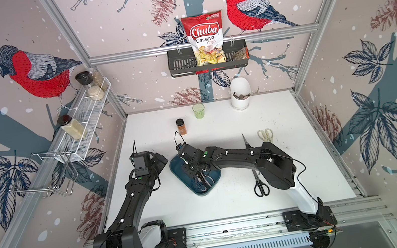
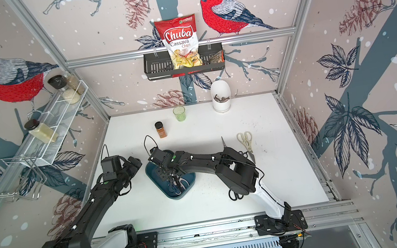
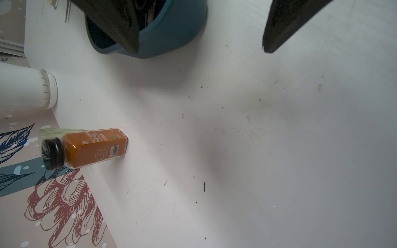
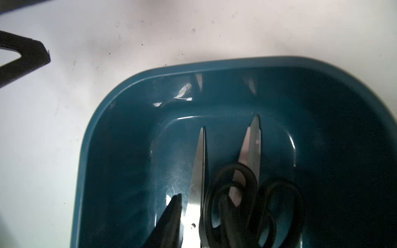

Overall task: Put the scissors into the storage box
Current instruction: Place the scissors in the storage box, then pick up the scissors from the center of the board.

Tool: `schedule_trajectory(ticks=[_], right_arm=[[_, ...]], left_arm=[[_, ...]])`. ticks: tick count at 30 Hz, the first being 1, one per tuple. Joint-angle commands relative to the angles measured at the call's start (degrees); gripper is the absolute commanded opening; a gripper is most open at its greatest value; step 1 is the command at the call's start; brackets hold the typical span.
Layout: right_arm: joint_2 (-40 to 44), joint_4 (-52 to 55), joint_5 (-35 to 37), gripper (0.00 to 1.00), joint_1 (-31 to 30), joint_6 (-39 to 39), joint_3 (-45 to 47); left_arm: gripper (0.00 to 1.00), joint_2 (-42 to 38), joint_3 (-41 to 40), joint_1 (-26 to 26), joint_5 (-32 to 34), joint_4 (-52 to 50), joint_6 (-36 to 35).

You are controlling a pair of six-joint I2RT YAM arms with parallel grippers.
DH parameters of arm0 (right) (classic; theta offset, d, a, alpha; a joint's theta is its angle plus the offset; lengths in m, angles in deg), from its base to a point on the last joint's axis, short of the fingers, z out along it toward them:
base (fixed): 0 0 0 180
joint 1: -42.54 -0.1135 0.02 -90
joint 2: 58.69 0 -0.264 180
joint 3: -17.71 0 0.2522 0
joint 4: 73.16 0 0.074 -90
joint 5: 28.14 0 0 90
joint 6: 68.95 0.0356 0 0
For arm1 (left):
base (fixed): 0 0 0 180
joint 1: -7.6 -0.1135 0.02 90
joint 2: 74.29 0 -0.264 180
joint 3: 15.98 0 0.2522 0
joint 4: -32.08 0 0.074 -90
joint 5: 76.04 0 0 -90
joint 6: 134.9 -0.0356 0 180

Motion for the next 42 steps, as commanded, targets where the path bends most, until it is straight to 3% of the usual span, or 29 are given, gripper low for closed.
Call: schedule_trajectory(ticks=[1, 7, 15, 22, 29, 35, 42], right_arm=[[2.2, -0.7, -0.3, 0.45, 0.5, 0.9, -0.5], [7.9, -3.8, -4.1, 0.49, 3.9, 3.2, 1.7], [19.5, -11.9, -8.8, 0.49, 14.2, 8.8, 13.8], [25.5, -11.8, -7.9, 0.49, 24.4, 11.9, 23.9], [29.8, -6.6, -5.8, 0.49, 33.1, 10.1, 33.1], [31.9, -0.3, -1.4, 0.47, 35.0, 7.3, 37.0], [30.5, 4.8, 0.6, 0.43, 32.9, 6.9, 37.2]], left_arm=[[0.93, -0.4, 1.0, -0.2, 0.4, -0.2, -0.8], [0.94, -0.4, 3.4, -0.2, -0.9, -0.7, -1.4], [0.93, 2.0, 7.8, 1.0, -6.5, -0.1, -1.2], [0.93, 6.3, 14.0, 9.0, -2.0, -2.0, -3.7], [0.93, 12.7, 19.8, 15.1, -2.0, -3.1, -5.6], [0.93, 17.6, 23.7, 19.8, -2.0, -3.8, -6.3], [0.91, 19.1, 24.7, 21.2, -1.5, -3.7, -5.6]])
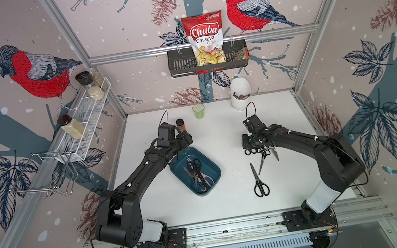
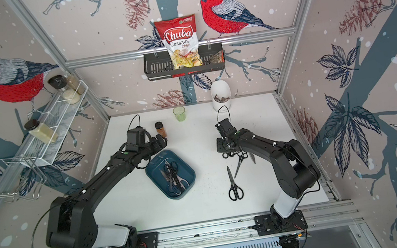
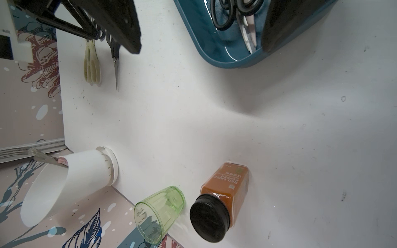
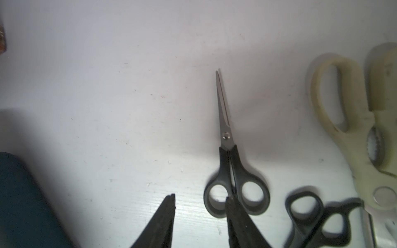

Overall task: Put the scissors into the storage box
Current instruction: Pick up the scissors from the center of the board.

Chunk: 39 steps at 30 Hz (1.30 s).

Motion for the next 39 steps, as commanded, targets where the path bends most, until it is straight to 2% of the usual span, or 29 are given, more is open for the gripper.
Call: schedule_trajectory(ticks=[1, 6, 14, 29, 39], right_arm=[[-1.2, 4.1, 2.4, 0.43, -1.7, -1.2, -0.4], [-4.8, 6.6, 5.6, 0.38, -4.5, -1.7, -2.8], [-7.8, 7.0, 8.7, 0.36, -4.5, -2.5, -4.8], [-11.3, 5.4, 8.0, 0.3, -4.8, -2.7, -4.6], [-12.8, 4.5, 8.0, 0.16, -4.9, -3.0, -4.2]], left_arm=[[0.92, -0.1, 0.2, 0.5, 0.8, -0.7, -0.4], [0.92, -1.1, -0.9, 0.5, 1.9, -1.4, -0.7], [0.92, -2.4, -2.1, 0.5, 3.3, -1.9, -1.2], [0.92, -2.6, -2.5, 0.6, 4.0, -2.1, -1.2], [0.92, -3.6, -2.8, 0.5, 4.8, -2.5, -1.5]])
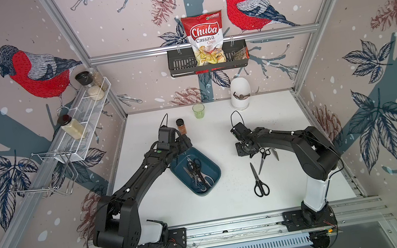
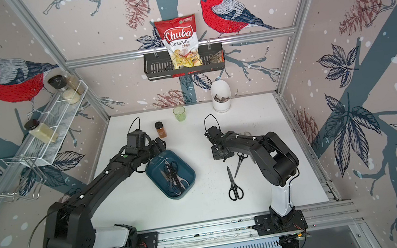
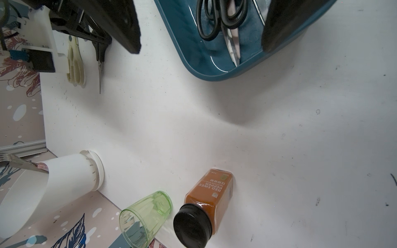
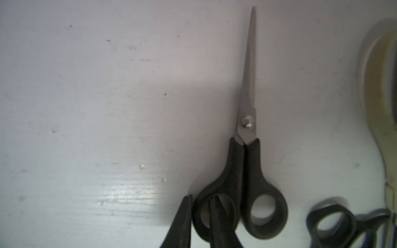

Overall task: Put the scissors into the storage box
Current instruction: Pick up the scissors from the center of the board.

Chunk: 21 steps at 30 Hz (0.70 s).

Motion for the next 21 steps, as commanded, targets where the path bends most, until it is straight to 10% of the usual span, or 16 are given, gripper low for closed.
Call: schedule_trajectory(ticks=[1, 21], right_arm=[[-0.9, 1.3, 0.3, 0.15, 0.0, -0.7, 0.5], [4.7, 3.3, 2.6, 0.01, -11.1, -1.6, -11.6]], left_arm=[[0.91, -0.7, -0.5, 0.1, 1.4, -0.4, -0.7], [0.92, -1.1, -3.2, -2.6, 0.0, 1.8, 0.3]])
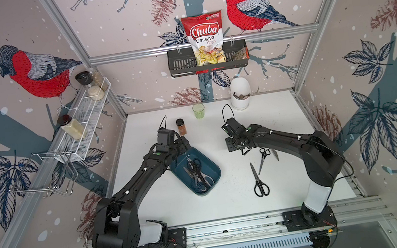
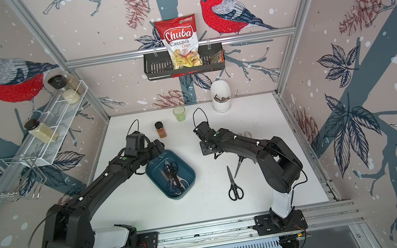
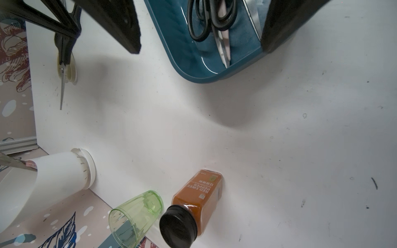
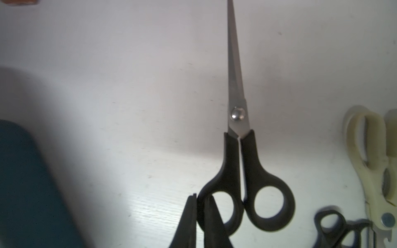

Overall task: Put the scissors into the storage box
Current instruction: Pick up the scissors from the center of the board, then place the scissors in the storage box.

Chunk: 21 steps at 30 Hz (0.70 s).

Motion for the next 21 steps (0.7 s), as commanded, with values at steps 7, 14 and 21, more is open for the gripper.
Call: schedule_trajectory(ticks=[7, 14, 21], right_arm=[[0.0, -2.2, -2.1, 0.01, -11.2, -2.0, -5.3], [-2.9, -2.2, -4.8, 0.01, -18.2, -3.2, -6.9], [-6.8, -2.4, -8.5, 0.02, -22.7, -4.1, -8.1]], left_arm=[[0.92, -4.5, -6.5, -9.7, -3.5, 2.8, 3.8], [0.91, -9.0, -11.1, -14.9, -2.0, 2.7, 5.9], [0.92, -12.4, -12.8, -15.6, 1.0, 2.8, 8.2]])
